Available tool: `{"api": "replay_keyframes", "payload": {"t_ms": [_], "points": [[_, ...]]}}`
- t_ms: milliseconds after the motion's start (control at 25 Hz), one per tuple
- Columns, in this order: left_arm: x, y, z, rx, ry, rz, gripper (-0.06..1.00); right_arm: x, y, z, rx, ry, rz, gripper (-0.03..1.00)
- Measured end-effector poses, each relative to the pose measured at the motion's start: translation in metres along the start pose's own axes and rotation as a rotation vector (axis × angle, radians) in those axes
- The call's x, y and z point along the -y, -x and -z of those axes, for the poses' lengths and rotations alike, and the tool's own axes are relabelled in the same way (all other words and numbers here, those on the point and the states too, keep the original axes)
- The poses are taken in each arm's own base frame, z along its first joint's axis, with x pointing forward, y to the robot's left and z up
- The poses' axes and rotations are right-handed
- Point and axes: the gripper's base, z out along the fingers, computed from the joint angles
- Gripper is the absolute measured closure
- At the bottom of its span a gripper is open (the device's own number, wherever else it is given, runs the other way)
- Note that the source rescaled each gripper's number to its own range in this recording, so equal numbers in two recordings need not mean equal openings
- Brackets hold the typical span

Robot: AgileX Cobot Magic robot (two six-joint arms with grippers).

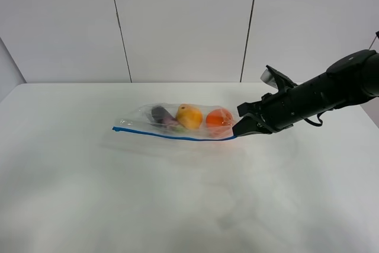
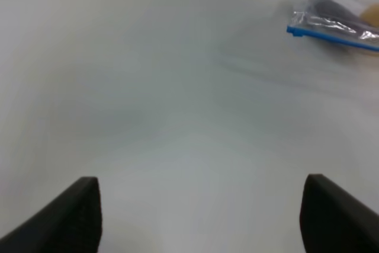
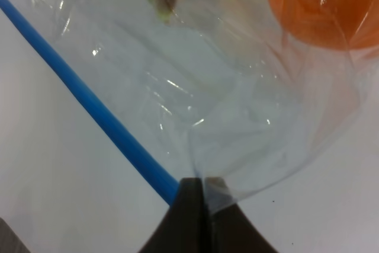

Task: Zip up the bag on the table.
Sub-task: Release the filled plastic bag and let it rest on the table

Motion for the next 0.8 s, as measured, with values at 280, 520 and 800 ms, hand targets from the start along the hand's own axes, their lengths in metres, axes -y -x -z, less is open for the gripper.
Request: {"api": "replay_keyframes", "payload": {"t_ms": [280, 520, 800], "points": [[0.0034, -0.0006, -0.0006, -0.003, -0.038, -0.029, -0.05, 0.0000, 0.0000, 0.0000, 0.000, 0.000, 0.000, 0.97], [0.0038, -0.0006, -0.0005, -0.002, -0.043, -0.038, -0.05, 0.0000, 0.0000, 0.0000, 0.000, 0.000, 0.001, 0.97], [0.0038, -0.0006, -0.0005, -0.002, -0.043, -0.040, -0.05, 0.0000, 0.0000, 0.0000, 0.000, 0.000, 0.001, 0.84]]}}
